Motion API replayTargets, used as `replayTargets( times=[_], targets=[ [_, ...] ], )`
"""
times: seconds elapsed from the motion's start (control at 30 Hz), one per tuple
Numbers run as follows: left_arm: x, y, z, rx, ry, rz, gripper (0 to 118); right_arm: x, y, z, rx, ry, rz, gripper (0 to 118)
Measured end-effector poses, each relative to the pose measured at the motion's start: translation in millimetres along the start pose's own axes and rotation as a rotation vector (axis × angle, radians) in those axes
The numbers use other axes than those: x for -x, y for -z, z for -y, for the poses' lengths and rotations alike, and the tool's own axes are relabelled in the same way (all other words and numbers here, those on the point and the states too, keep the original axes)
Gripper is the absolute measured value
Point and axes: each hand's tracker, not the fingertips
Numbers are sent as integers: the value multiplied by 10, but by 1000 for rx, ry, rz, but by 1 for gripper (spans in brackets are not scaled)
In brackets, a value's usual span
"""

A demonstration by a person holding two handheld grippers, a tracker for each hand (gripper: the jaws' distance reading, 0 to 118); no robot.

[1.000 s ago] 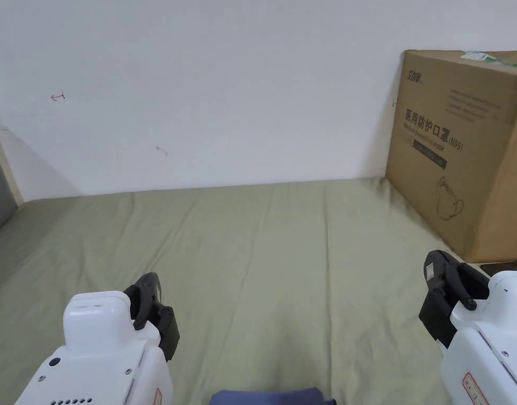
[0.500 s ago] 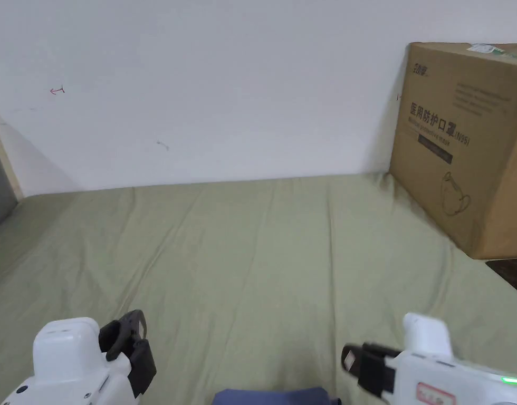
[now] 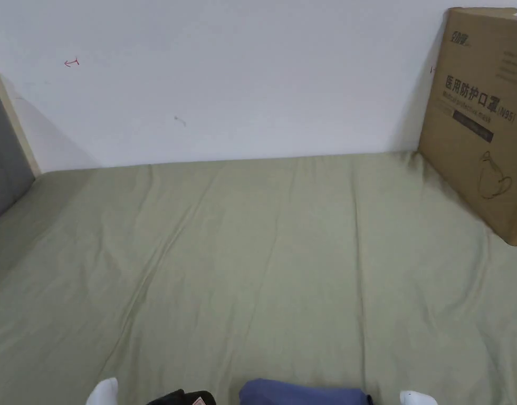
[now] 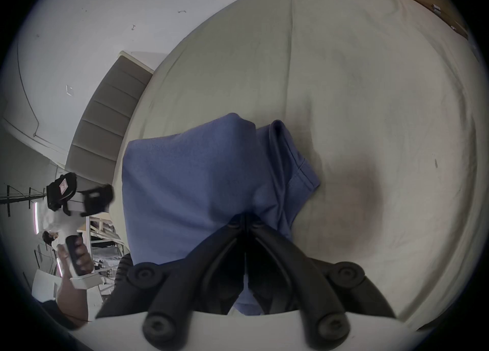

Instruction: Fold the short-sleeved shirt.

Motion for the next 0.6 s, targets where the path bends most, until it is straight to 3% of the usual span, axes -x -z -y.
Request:
replayTargets(
  times=[0.03,0.27,0.33,0.43,0.57,0.6],
  targets=[
    [128,87,-12,50,-29,45,118,-5,-10,3,2,-1,-5,0],
    [545,892,133,334,-153,274,118,-3,-9,23,2,41,-16,0],
    [548,1039,169,287,-156,438,118,9,-17,32,0,41,-16,0],
    [598,1278,229,266,-254,501,118,-5,-19,35,-3,52,-21,0],
    [517,1361,233,330,-120,499,116,-15,-14,46,-6,73,-28,0],
    [508,1328,239,330,-62,440,107,-23,-13,49,-7,79,-32,0]
  ],
)
